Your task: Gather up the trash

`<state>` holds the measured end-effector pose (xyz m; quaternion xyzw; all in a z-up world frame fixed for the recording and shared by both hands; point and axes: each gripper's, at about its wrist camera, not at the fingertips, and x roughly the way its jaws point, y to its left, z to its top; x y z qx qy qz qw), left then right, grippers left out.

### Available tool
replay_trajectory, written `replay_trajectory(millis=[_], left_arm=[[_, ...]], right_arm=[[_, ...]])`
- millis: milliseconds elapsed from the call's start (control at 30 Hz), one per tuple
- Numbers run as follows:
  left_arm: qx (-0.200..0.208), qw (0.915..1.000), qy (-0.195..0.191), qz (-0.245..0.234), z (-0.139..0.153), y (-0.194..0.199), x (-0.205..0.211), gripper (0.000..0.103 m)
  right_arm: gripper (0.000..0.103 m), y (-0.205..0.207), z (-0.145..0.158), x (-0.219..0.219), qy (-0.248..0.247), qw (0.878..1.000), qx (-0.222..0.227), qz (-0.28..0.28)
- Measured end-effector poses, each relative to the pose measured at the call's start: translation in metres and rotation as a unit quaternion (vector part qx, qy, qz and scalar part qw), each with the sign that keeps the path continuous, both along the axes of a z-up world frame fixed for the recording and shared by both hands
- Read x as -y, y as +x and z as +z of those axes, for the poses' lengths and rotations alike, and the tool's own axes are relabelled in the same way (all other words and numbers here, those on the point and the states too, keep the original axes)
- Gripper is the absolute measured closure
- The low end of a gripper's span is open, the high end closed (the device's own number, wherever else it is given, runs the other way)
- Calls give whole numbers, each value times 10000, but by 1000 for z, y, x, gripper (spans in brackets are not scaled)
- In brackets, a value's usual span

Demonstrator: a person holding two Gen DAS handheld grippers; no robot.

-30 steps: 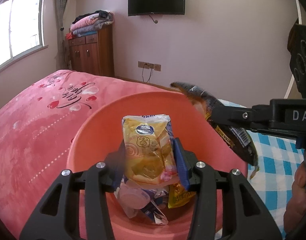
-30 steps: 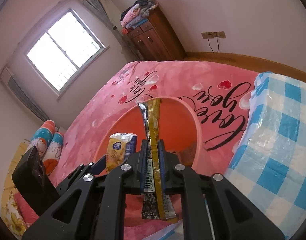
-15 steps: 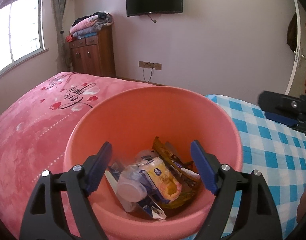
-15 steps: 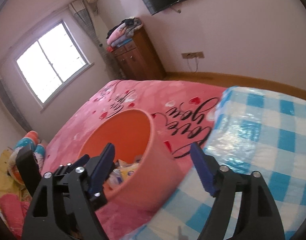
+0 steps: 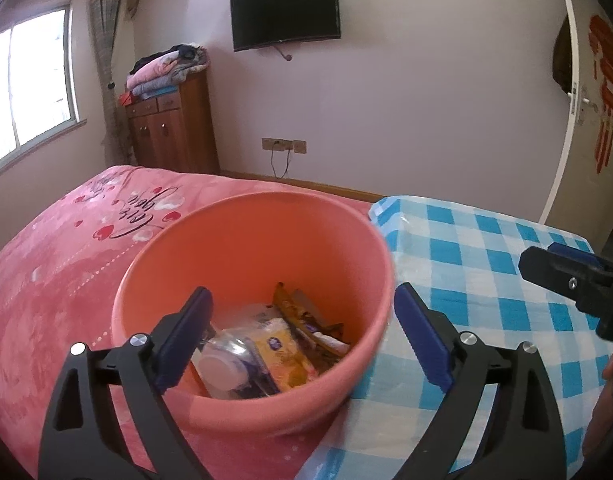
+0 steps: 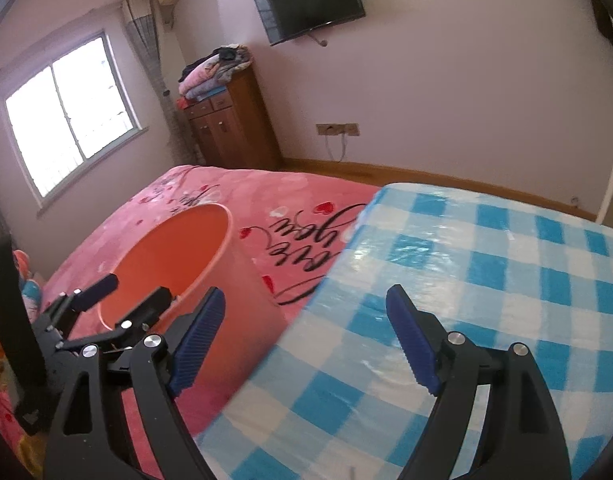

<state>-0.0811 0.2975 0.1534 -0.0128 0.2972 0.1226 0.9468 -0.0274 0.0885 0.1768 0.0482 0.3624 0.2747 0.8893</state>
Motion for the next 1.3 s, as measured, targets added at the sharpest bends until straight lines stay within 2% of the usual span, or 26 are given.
replay_trajectory(millis=[200,300,500,733,1300], left_arm=[[27,9996,-66,-267,4,-5,26,9],[28,9994,-13,-357,4,-7,40,8],[31,9982,-32,-604,3,-9,68,8],[9,9954,-151,-944,0,-11,103,8],[-79,9865,-160,-1629,-13,-15,196,8]], right_arm=[[21,-14,2,27,-256,9989,272,-292],[11,-22,4,41,-372,9974,410,-456],[11,-40,3,70,-631,9929,681,-739],[11,-57,-4,111,-752,9883,705,-1124],[11,-97,-22,213,-866,9711,556,-2152]])
